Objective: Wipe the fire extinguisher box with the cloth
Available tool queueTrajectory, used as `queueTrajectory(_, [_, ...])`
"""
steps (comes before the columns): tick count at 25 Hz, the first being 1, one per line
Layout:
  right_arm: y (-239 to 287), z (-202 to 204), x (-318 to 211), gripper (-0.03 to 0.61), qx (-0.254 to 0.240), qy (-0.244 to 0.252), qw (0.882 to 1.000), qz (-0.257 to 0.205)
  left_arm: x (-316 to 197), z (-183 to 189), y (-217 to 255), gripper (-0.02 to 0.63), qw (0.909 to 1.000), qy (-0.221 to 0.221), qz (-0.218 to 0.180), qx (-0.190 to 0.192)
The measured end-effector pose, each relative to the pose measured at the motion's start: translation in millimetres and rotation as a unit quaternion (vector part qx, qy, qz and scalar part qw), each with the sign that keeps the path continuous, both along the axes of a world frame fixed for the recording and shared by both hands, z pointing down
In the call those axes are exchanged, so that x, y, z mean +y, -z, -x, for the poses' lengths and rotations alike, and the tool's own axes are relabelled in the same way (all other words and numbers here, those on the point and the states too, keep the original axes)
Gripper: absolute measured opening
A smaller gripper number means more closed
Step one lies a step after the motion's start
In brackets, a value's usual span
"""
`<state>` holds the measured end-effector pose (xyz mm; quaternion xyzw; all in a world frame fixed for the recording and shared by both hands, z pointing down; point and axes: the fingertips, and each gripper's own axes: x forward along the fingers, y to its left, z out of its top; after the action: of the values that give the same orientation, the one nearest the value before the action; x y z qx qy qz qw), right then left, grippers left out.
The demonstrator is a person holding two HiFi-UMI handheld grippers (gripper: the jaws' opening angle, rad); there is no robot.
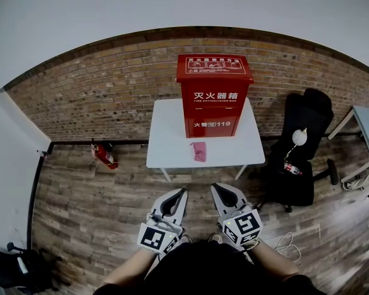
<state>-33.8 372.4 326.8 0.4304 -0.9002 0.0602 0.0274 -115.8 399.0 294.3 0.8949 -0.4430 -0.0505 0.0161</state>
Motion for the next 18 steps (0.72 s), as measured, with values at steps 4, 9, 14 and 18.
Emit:
queueTrajectory(4, [0.7,-0.3,-1.4,0.018,0.000,-0.004,1.000,-0.001,-1.6,2.0,0.7,0.021,1.0000,0.000,0.000,0.001])
queueTrajectory(9, [-1.2,-1.5,-2.6,0.018,-0.002,-0.006,1.000,-0.002,-3.6,0.4,0.5,0.021,1.0000,-0.005,-0.001,0.002])
queueTrajectory(14, [0.1,-6.0,-3.9,0.018,-0.002,-0.012,1.000,-0.001,-4.9,-4.0,1.8,0.021,0.9999,-0.010,-0.001,0.002])
queueTrajectory(18, [-0.3,-8.2,-4.6,0.018,-0.001,-0.014,1.000,0.000,-8.0,-3.6,-0.6,0.021,0.9999,-0.010,0.008,0.007])
